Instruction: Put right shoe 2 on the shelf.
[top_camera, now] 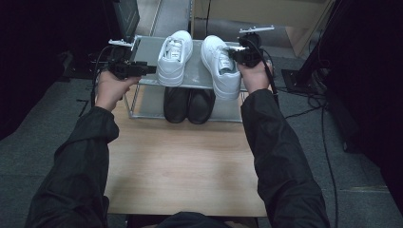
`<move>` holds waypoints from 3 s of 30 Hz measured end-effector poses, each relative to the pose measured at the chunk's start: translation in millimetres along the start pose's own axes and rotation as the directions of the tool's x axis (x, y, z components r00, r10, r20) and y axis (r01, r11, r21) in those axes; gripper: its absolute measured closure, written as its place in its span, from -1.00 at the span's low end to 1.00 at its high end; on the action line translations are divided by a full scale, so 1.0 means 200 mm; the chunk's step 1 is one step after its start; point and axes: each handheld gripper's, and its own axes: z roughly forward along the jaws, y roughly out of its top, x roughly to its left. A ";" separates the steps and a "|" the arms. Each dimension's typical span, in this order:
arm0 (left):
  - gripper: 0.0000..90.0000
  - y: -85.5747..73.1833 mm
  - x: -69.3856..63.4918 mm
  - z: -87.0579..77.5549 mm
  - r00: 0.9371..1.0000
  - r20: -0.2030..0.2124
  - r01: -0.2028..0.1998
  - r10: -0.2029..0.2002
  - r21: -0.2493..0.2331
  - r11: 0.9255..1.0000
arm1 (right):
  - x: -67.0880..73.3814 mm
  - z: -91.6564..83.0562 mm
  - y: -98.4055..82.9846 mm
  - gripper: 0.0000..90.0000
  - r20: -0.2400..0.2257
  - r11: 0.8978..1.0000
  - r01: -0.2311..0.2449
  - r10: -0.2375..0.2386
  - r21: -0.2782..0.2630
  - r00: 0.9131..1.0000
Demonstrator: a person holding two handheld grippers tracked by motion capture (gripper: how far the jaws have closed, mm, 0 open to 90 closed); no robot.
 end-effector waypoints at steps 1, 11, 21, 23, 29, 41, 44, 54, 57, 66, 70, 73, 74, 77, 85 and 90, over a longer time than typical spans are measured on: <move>0.04 0.00 0.00 0.00 1.000 -0.001 -0.003 0.003 -0.004 1.000 | 0.01 0.02 0.02 0.87 0.016 1.000 0.010 -0.010 0.008 1.000; 0.04 0.00 0.01 0.01 1.000 -0.004 -0.011 0.011 -0.014 1.000 | 0.10 0.16 0.14 0.87 0.038 0.999 -0.028 0.029 -0.014 0.999; 0.03 -0.01 0.01 0.01 1.000 0.000 -0.012 0.012 -0.016 1.000 | 0.10 0.26 0.13 0.86 0.053 0.996 -0.084 0.085 -0.013 0.995; 0.03 -0.01 0.01 0.01 1.000 -0.001 -0.010 0.010 -0.009 1.000 | 0.09 0.28 0.12 0.84 0.053 0.996 -0.087 0.087 -0.003 0.995; 0.03 -0.01 0.02 0.02 1.000 0.000 -0.004 0.004 -0.012 1.000 | 0.08 0.29 0.11 0.79 0.040 0.995 -0.103 0.103 0.009 0.994; 0.04 -0.03 0.01 0.03 1.000 -0.011 0.008 -0.008 -0.004 1.000 | 0.08 0.17 0.09 0.44 -0.034 0.995 -0.042 0.038 -0.096 0.999; 0.03 -0.03 0.01 0.03 1.000 -0.013 0.008 -0.008 0.001 1.000 | 0.07 0.10 0.10 0.46 -0.032 0.994 -0.013 0.010 -0.107 0.999; 0.03 -0.01 0.02 0.05 1.000 -0.025 0.006 -0.005 0.020 1.000 | 0.01 -0.03 0.02 0.60 -0.063 0.993 0.000 -0.007 -0.121 0.998; 0.03 -0.01 0.03 0.05 1.000 -0.024 0.006 -0.005 0.026 1.000 | -0.01 -0.03 -0.02 0.60 -0.066 0.994 0.001 -0.008 -0.108 0.998; 0.02 -0.01 0.06 0.07 0.999 -0.012 0.043 -0.043 0.014 0.999 | -0.06 0.03 -0.15 0.63 -0.077 0.999 0.005 -0.009 -0.049 0.997; 0.03 -0.01 0.06 0.07 0.999 -0.008 0.049 -0.049 0.018 0.999 | -0.06 0.06 -0.21 0.64 -0.086 0.999 0.027 -0.030 -0.034 0.996; 0.07 -0.01 0.06 0.07 0.998 0.006 0.057 -0.058 0.018 0.998 | -0.05 0.08 -0.23 0.69 -0.093 0.999 0.039 -0.040 -0.010 0.995; 0.09 -0.01 0.06 0.07 0.998 0.011 0.062 -0.062 0.019 0.998 | -0.05 0.08 -0.24 0.71 -0.093 0.999 0.033 -0.035 -0.015 0.995; 0.17 -0.01 0.07 0.07 0.997 0.030 0.075 -0.076 0.016 0.997 | -0.04 0.09 -0.24 0.77 -0.099 1.000 0.015 -0.018 -0.025 0.995; 0.35 -0.03 0.06 0.07 0.993 0.063 0.103 -0.103 0.017 0.995 | -0.04 0.11 -0.28 0.85 -0.134 0.999 0.011 -0.006 0.036 0.991; 0.40 -0.04 0.05 0.09 0.988 0.087 0.123 -0.125 0.028 0.992 | -0.02 0.10 -0.30 0.99 -0.152 0.999 -0.044 0.047 0.018 0.987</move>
